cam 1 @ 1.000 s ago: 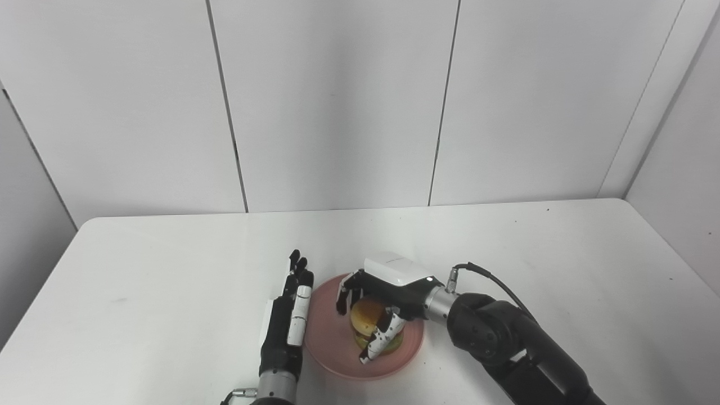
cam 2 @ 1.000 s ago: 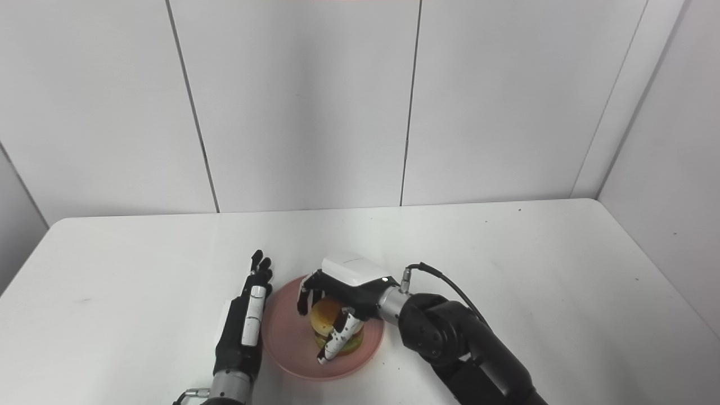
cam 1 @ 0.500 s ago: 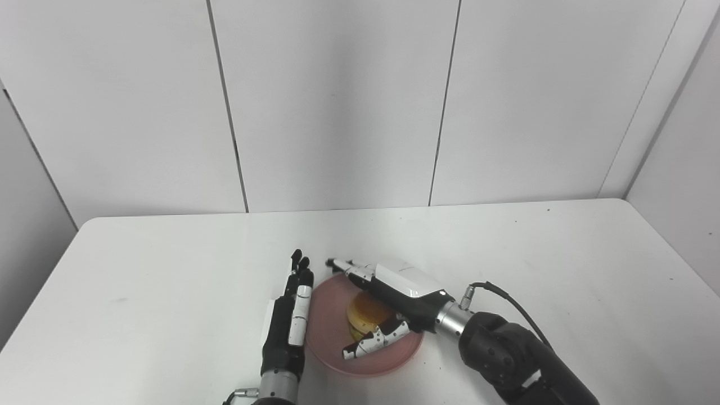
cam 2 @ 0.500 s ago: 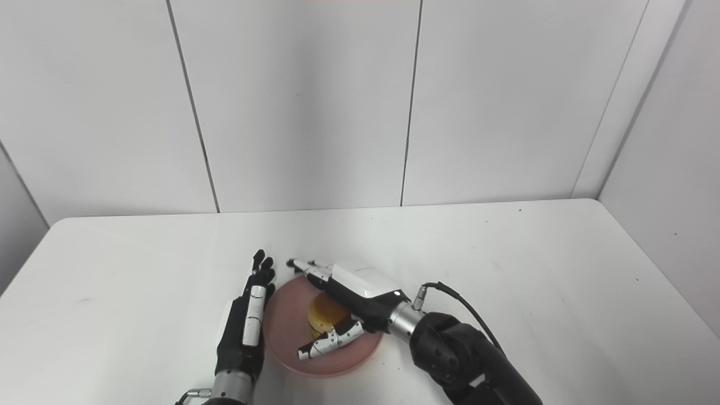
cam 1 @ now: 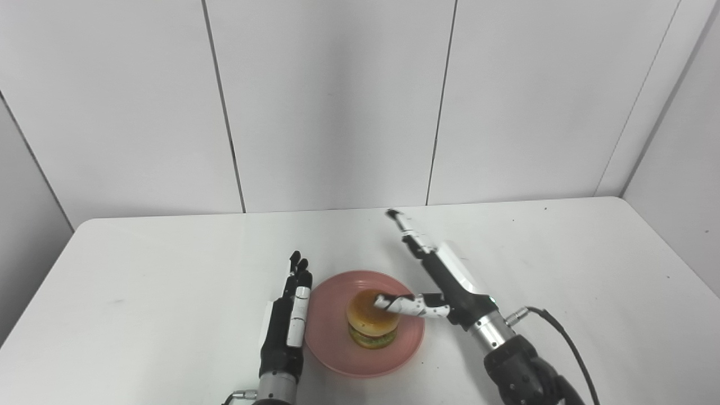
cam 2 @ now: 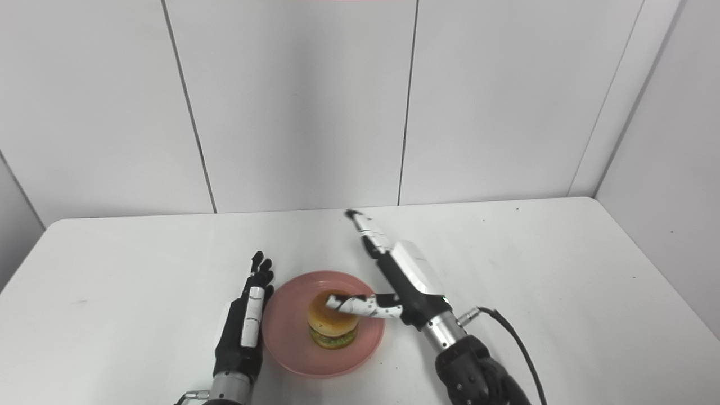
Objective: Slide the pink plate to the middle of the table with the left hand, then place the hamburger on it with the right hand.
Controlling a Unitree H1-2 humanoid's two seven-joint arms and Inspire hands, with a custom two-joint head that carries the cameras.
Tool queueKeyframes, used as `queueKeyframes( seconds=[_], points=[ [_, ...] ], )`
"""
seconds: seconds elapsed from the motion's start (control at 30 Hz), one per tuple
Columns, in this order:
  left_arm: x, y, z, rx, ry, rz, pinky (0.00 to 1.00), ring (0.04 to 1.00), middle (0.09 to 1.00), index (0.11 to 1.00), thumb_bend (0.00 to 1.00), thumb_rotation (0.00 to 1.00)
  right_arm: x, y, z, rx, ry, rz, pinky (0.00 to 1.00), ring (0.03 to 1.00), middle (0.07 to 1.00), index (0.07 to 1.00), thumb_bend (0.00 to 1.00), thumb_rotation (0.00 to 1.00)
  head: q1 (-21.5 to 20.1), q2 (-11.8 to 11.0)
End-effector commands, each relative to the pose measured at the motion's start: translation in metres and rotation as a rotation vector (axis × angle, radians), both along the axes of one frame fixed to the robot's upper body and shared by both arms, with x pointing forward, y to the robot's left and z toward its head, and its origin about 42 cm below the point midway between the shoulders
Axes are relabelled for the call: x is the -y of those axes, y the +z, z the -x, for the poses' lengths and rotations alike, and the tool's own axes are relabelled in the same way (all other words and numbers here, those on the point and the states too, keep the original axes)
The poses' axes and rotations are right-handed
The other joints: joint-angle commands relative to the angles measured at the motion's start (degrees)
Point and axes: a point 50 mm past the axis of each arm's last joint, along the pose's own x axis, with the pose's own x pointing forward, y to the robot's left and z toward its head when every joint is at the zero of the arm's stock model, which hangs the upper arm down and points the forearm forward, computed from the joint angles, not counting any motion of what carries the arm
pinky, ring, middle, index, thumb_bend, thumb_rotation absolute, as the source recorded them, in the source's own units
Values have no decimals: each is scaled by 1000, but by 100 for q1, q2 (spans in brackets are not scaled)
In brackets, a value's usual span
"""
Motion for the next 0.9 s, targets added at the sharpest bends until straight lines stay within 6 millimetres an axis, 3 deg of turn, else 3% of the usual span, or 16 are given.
queueKeyframes(
  seconds=[0.0,0.23,0.37,0.63,0.77,0.87],
  points=[
    [-1,-27,16,-85,12,13,1000,1000,1000,1000,782,1000,-6,15,-2,109,6,-126,987,1000,1000,1000,820,931,-3,6],
    [-3,-29,17,-73,19,-9,1000,1000,1000,1000,803,1000,-5,-1,5,-16,-10,-340,1000,1000,1000,1000,725,989,-15,10],
    [-4,-28,18,-80,20,-11,1000,1000,1000,1000,820,1000,-10,-4,13,-107,22,-487,1000,1000,1000,1000,766,969,-10,29],
    [-5,-28,18,-64,31,-1,1000,1000,1000,1000,805,1000,-26,-8,27,-182,34,-596,1000,1000,1000,1000,668,988,-59,56],
    [-7,-28,16,-59,36,1,1000,1000,1000,1000,803,1000,-33,-7,31,-240,34,-681,1000,1000,1000,1000,652,949,-82,63],
    [-7,-28,16,-52,37,19,1000,1000,1000,1000,786,1000,-36,-10,33,-267,36,-673,1000,1000,1000,1000,625,994,-77,77]
  ],
)
